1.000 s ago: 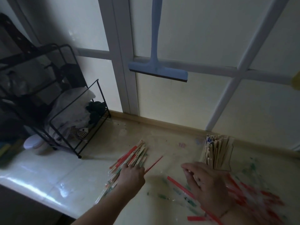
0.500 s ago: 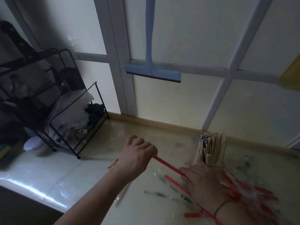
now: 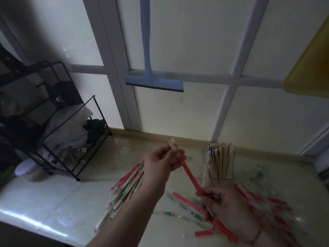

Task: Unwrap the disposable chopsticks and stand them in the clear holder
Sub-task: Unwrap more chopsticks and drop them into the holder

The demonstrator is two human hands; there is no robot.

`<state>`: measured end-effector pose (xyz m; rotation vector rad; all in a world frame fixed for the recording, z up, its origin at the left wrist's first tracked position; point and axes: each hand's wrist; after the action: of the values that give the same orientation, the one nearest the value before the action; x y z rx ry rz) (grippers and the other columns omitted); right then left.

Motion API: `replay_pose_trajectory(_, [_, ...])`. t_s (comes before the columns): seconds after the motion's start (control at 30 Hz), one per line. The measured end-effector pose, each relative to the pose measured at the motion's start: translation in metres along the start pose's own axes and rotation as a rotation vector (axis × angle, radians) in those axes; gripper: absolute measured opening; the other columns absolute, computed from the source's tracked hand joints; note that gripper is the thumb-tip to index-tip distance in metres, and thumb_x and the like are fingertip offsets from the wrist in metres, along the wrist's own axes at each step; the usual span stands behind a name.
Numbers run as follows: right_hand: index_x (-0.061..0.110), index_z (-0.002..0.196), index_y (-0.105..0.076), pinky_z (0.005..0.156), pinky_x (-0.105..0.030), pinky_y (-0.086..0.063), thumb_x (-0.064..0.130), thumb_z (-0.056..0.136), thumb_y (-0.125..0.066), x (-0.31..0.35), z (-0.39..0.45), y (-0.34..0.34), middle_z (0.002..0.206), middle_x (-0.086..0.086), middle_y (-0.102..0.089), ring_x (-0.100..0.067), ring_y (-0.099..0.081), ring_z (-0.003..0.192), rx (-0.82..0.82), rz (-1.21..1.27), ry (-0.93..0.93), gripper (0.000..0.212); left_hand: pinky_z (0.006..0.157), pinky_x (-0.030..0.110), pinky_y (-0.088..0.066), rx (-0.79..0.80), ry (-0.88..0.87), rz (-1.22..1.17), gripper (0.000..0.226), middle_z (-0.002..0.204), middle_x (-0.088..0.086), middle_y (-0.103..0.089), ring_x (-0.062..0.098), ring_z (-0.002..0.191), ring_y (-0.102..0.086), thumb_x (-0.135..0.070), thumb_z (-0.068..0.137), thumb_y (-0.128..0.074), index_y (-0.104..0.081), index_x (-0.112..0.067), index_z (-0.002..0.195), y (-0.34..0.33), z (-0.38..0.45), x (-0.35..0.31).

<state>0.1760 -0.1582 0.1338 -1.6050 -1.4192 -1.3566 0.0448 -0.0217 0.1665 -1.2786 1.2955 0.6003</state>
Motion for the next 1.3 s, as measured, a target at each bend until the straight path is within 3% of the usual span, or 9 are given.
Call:
replay_pose_trajectory(0.17, [0.01,0.087,-0.073,0.055,-0.036,-0.052,-0.003,0.088,-0.062,-0.003,-0.009,0.004,0.063,-0.01,-0.068,-0.025,-0.064,0.051,-0.025,0.049,-0.033,0.017,0.075,0.034,-0.061,0.0,0.003,0.013,0.011,0.09,0.015,-0.076,0.028,0.085,-0.074,-0.008,0.092,-0.062,-0.07,-0.002,0.097,-0.012,-0.009,0.004])
replay_pose_trajectory(0.43, [0.01,0.077,-0.073,0.045,-0.027,-0.045,-0.006,0.087,-0.063,-0.007,-0.018,0.006,0.059,-0.011,-0.065,-0.022,-0.058,0.045,-0.042,0.099,-0.013,0.021,0.077,0.036,-0.061,0.024,0.024,0.054,0.011,0.09,0.014,-0.076,0.028,0.086,-0.074,-0.008,0.094,-0.06,-0.069,-0.002,0.096,-0.017,-0.013,0.012])
replay_pose_trajectory(0.53, [0.004,0.076,-0.072,0.045,-0.028,-0.047,0.009,0.084,-0.066,-0.001,-0.018,0.007,0.061,-0.015,-0.065,-0.023,-0.059,0.045,-0.026,0.233,-0.012,0.011,0.069,0.033,-0.061,-0.027,0.093,-0.064,0.012,0.084,0.018,-0.074,0.026,0.078,-0.074,-0.007,0.094,-0.06,-0.068,0.002,0.093,-0.014,0.0,0.009])
replay_pose_trajectory(0.63, [-0.005,0.071,-0.068,0.046,-0.029,-0.05,0.025,0.077,-0.064,0.007,-0.016,0.016,0.065,-0.023,-0.062,-0.027,-0.063,0.05,0.073,0.394,-0.097,0.031,0.065,0.03,-0.06,-0.082,0.156,-0.15,0.013,0.08,0.016,-0.073,0.023,0.076,-0.073,-0.006,0.094,-0.059,-0.067,0.003,0.089,-0.004,0.016,0.009])
replay_pose_trajectory(0.7, [-0.004,0.072,-0.071,0.049,-0.029,-0.052,0.026,0.077,-0.066,0.013,-0.017,0.022,0.067,-0.023,-0.064,-0.026,-0.066,0.054,0.198,0.359,-0.154,0.031,0.064,0.029,-0.06,-0.09,0.187,-0.143,0.013,0.079,0.015,-0.073,0.022,0.075,-0.073,-0.005,0.094,-0.059,-0.067,0.003,0.089,0.003,0.021,0.012])
replay_pose_trajectory(0.8, [-0.001,0.074,-0.073,0.051,-0.027,-0.054,0.023,0.075,-0.07,0.016,-0.017,0.023,0.067,-0.016,-0.069,-0.022,-0.068,0.056,0.298,0.298,-0.233,0.024,0.061,0.029,-0.059,-0.094,0.222,-0.13,0.011,0.079,0.016,-0.072,0.023,0.074,-0.073,-0.004,0.094,-0.059,-0.066,0.004,0.091,0.006,0.023,0.02])
replay_pose_trajectory(1.0, [0.0,0.072,-0.073,0.049,-0.027,-0.054,0.007,0.083,-0.069,0.013,-0.012,0.017,0.069,-0.018,-0.069,-0.023,-0.068,0.054,0.219,0.275,-0.274,0.013,0.062,0.03,-0.06,-0.092,0.264,-0.082,0.012,0.077,0.018,-0.072,0.023,0.073,-0.073,-0.003,0.094,-0.058,-0.065,0.006,0.09,0.004,0.022,0.033])
replay_pose_trajectory(1.3, [-0.009,0.083,-0.07,0.052,-0.03,-0.056,0.004,0.084,-0.068,0.007,-0.001,0.011,0.071,-0.022,-0.069,-0.025,-0.068,0.056,0.152,0.279,-0.318,0.013,0.065,0.03,-0.06,-0.05,0.278,-0.012,0.019,0.082,0.02,-0.071,0.025,0.076,-0.072,-0.004,0.094,-0.059,-0.064,0.014,0.098,-0.005,0.006,0.052])
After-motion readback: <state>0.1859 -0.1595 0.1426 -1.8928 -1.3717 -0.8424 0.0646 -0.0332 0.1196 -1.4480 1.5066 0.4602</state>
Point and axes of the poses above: each hand's wrist, its own z-axis towards the middle knuckle, its own y-axis out of the back of the hand, x = y × z
